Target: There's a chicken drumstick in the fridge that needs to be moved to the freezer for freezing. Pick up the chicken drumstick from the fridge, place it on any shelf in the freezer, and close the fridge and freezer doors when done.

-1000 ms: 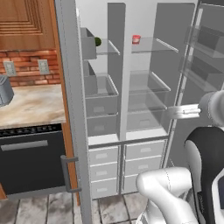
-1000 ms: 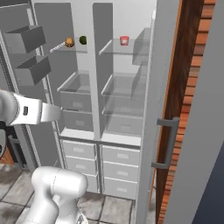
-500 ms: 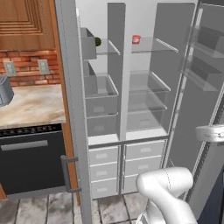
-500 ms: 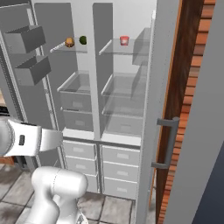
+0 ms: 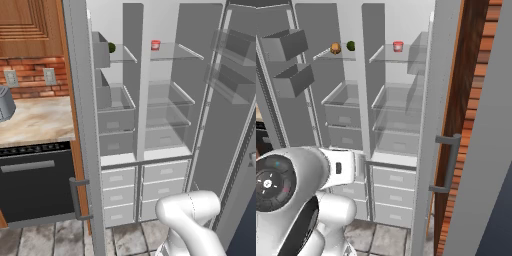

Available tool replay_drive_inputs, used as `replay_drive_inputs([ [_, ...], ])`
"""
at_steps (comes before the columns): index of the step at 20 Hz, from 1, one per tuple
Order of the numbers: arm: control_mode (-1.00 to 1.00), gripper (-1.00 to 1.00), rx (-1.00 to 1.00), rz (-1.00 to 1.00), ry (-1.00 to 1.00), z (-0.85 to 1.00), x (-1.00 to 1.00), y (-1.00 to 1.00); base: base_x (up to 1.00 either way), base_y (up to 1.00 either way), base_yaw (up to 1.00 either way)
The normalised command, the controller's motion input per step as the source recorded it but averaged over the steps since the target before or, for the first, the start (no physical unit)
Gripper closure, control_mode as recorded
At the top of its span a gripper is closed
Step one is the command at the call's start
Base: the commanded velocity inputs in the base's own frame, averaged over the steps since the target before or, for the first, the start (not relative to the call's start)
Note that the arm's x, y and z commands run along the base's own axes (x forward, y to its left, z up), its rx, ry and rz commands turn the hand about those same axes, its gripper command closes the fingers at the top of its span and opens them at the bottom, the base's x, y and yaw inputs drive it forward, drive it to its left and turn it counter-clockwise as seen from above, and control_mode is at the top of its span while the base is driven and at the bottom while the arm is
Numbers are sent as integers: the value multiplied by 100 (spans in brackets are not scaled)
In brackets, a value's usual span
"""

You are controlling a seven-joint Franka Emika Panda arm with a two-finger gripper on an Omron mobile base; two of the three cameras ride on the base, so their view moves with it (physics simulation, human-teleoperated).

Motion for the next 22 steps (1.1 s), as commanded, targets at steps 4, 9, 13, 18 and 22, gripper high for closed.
replay_drive_inputs([
  [4, -100, -100, 0, 30, -7, -46, 48, -57, 0, 0, 0],
  [9, -100, -100, 1, 29, -6, -29, 28, -67, 0, 0, 0],
  [13, -100, -100, 1, 18, -6, -31, 15, -59, 0, 0, 0],
  [18, -100, -100, 5, 15, 0, -9, 31, -61, 0, 0, 0],
  [22, -100, -100, 11, 17, 0, -16, 30, -61, 0, 0, 0],
])
